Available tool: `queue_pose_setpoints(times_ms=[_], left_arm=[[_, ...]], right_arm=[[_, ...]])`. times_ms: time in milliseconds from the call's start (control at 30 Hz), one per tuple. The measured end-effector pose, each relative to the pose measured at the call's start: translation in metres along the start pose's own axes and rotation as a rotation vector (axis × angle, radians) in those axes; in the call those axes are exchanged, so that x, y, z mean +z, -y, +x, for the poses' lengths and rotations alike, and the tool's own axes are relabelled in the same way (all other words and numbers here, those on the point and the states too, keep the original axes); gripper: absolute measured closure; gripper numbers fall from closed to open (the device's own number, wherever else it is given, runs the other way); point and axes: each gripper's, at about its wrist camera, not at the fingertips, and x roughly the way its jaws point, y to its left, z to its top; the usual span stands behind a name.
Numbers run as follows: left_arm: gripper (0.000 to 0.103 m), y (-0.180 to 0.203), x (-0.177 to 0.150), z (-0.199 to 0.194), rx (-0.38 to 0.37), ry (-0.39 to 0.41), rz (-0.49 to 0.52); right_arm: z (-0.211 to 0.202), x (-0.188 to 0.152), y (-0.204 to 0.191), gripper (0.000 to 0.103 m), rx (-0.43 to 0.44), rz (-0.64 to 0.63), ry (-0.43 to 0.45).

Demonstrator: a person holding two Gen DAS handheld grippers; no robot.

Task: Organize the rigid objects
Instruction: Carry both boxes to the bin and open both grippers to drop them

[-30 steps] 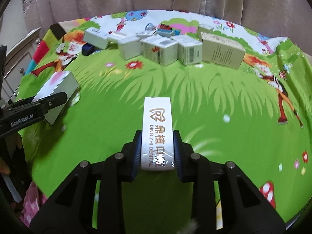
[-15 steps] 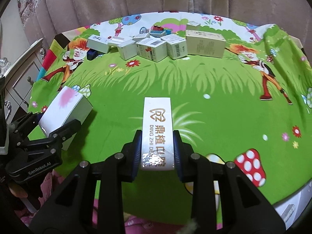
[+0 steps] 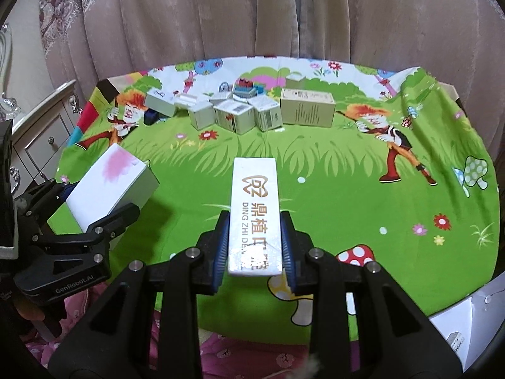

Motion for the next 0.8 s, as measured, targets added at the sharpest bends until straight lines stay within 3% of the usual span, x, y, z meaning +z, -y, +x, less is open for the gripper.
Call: queue_pose_setpoints(times_ms=[500,800], left_arm=[[0.035,0.037,0.013,-0.034,-0.045,0.097,0.066],[0.035,0.081,0.026,-0.046,-0.106,0.129,0.163]], right_arm=[[-0.056,-0.008,0.018,0.069,-0.05,-0.004,0.129],[-0.086,-0.023,0.055,0.069,-0.1,0.064,0.166]])
